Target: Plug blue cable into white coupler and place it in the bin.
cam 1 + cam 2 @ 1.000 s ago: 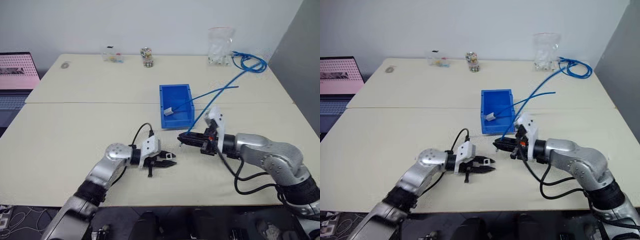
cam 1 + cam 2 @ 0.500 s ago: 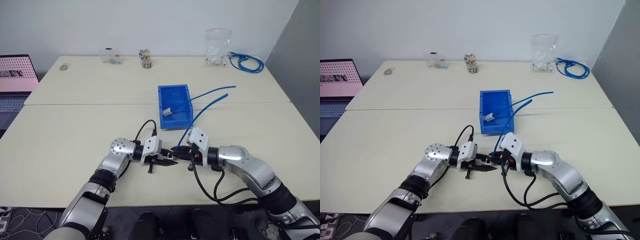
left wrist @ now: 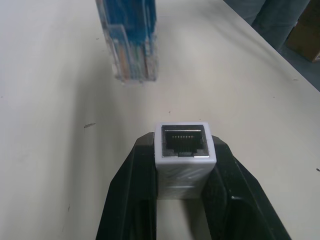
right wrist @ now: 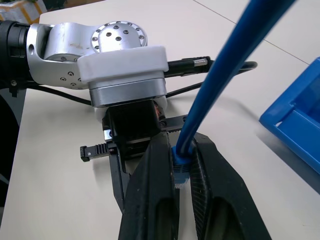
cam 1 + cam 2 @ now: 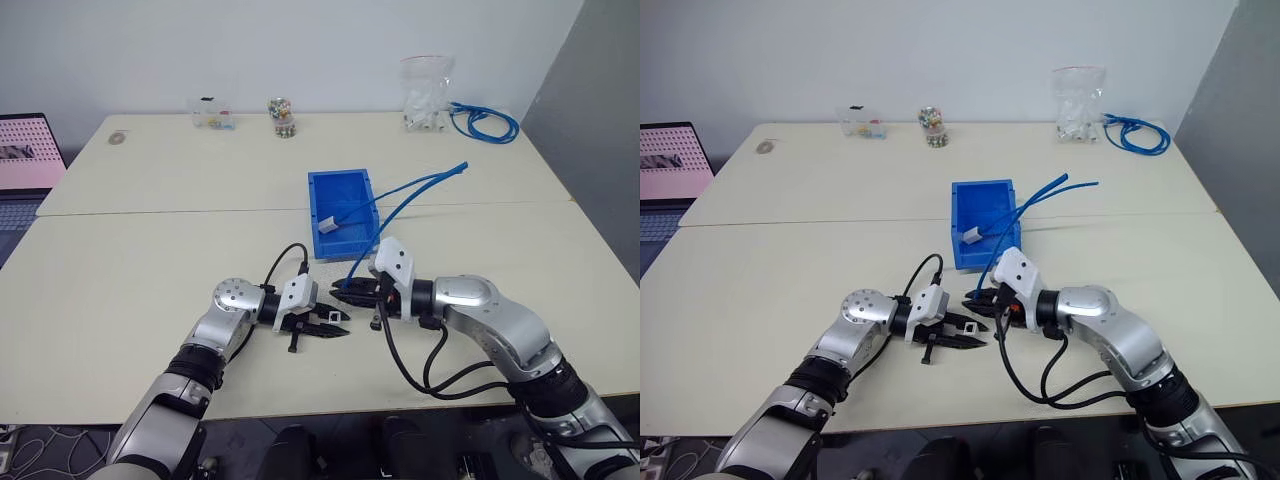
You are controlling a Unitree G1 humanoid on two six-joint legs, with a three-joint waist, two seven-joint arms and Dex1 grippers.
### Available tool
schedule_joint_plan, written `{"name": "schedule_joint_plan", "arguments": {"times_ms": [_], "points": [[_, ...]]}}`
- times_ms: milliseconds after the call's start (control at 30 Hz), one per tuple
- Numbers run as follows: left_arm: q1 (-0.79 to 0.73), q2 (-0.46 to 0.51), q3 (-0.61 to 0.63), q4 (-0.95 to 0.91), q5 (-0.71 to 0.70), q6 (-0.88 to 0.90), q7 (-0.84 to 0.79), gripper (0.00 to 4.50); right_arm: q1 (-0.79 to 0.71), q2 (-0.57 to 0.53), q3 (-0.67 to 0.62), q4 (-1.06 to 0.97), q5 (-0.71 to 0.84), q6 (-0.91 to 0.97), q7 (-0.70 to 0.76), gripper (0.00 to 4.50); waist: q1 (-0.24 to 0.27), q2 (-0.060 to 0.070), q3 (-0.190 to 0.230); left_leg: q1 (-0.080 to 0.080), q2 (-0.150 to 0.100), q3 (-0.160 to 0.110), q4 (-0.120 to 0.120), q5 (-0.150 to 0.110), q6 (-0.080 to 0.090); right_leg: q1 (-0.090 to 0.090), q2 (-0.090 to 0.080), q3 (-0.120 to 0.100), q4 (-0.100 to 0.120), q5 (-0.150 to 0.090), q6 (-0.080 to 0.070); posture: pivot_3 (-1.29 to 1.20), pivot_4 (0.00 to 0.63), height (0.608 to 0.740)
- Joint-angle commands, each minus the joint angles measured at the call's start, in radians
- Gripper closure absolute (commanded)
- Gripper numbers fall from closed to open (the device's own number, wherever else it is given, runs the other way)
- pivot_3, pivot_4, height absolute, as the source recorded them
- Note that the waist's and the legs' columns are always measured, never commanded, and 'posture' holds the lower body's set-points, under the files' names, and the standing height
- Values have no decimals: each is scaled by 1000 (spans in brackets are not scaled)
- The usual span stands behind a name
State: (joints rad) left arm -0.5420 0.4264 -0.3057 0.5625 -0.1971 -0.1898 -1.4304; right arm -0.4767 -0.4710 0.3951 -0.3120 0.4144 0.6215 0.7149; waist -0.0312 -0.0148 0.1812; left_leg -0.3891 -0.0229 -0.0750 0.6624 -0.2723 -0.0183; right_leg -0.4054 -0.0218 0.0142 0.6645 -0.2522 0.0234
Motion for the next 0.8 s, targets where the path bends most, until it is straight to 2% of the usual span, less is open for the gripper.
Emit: {"name": "schedule_joint_plan", "arguments": {"times_ms": [33, 800], "points": [[32, 13, -29, 37, 51, 28, -17, 3688, -14, 24, 17, -7, -25, -13, 24, 4359, 0, 0, 0, 0, 0, 0, 0, 0, 0, 0, 0, 0, 0, 0, 0, 0, 150, 740], [65, 17, -17, -9, 52, 51, 25, 3688, 32, 12, 84, 50, -171, -44, 110, 4359, 0, 0, -12, 4, 0, 1, -1, 0, 0, 2, 0, 1, 1, 0, 0, 0, 150, 740]]}}
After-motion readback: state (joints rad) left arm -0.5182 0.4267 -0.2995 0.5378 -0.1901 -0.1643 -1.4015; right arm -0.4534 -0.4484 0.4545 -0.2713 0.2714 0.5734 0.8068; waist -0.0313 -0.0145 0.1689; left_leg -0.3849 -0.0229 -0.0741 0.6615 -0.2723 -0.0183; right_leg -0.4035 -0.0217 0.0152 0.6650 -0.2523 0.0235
